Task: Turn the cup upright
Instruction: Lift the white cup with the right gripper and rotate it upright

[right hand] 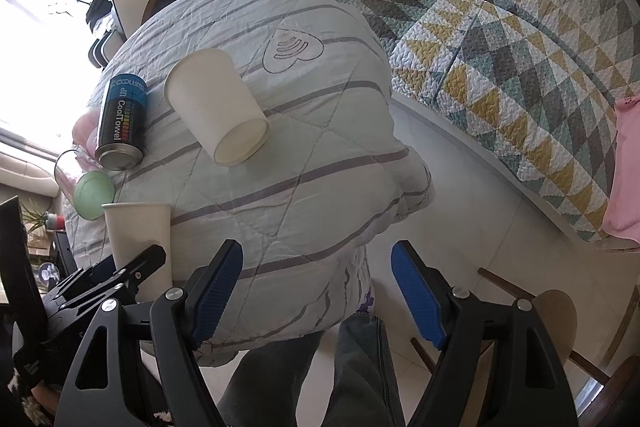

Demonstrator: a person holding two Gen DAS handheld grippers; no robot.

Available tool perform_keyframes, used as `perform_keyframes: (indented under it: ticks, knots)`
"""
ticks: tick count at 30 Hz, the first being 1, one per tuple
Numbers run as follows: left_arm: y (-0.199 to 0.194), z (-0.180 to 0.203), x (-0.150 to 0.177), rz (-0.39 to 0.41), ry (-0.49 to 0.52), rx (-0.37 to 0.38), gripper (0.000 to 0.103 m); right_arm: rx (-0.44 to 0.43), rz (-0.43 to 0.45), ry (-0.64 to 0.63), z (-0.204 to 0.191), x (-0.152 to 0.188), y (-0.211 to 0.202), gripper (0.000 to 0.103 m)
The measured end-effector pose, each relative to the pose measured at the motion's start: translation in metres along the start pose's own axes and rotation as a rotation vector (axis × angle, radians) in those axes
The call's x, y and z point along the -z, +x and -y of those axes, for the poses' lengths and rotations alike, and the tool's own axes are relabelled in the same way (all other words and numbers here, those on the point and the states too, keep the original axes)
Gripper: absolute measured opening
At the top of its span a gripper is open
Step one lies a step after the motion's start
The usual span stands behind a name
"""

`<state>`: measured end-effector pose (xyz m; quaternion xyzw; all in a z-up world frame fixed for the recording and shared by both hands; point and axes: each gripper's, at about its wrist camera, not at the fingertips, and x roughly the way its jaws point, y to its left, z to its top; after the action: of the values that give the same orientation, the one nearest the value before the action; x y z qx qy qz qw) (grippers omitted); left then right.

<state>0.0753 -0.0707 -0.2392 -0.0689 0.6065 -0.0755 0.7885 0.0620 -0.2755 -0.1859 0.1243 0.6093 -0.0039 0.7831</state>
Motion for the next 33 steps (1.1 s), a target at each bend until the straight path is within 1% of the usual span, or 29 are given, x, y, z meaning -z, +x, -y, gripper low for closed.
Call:
perform_keyframes:
  ticks: [5,9,13,15,17,19,20,22,24,27,29,33]
  knots:
    - [-0.01,0.002,-0.006,0.028,0.012,0.017,0.063,-0.008,0.002,0.008,-0.002,-0.001,-0.001,0.078]
    - [-0.021,0.004,-0.013,0.075,0.027,0.054,0.063,-0.025,0.016,-0.004,-0.01,-0.007,0.001,0.078]
    - [-0.038,0.007,-0.021,0.144,0.062,0.106,0.063,-0.077,0.032,-0.029,-0.024,-0.02,0.01,0.078]
    - [-0.049,0.006,-0.023,0.184,0.085,0.147,0.063,-0.141,0.035,-0.042,-0.032,-0.027,0.015,0.077]
    - [-0.06,0.005,-0.024,0.216,0.105,0.174,0.063,-0.199,0.043,-0.05,-0.038,-0.034,0.018,0.073]
    - [-0.067,0.002,-0.023,0.235,0.12,0.207,0.063,-0.26,0.042,-0.048,-0.043,-0.04,0.02,0.065]
    - [-0.071,0.001,-0.022,0.244,0.125,0.222,0.063,-0.291,0.041,-0.05,-0.045,-0.042,0.021,0.064]
    - [-0.075,-0.002,-0.021,0.258,0.134,0.247,0.063,-0.324,0.028,-0.066,-0.052,-0.045,0.025,0.054]
    - [-0.077,-0.003,-0.02,0.262,0.15,0.267,0.063,-0.386,0.014,-0.075,-0.06,-0.049,0.03,0.046]
    - [-0.074,-0.005,-0.018,0.257,0.169,0.263,0.063,-0.447,0.018,-0.101,-0.07,-0.051,0.031,0.041]
    - [-0.072,-0.007,-0.017,0.26,0.17,0.26,0.063,-0.488,0.022,-0.115,-0.076,-0.052,0.032,0.035]
    - [-0.059,-0.01,-0.021,0.246,0.18,0.223,0.064,-0.498,0.024,-0.129,-0.082,-0.053,0.035,0.034]
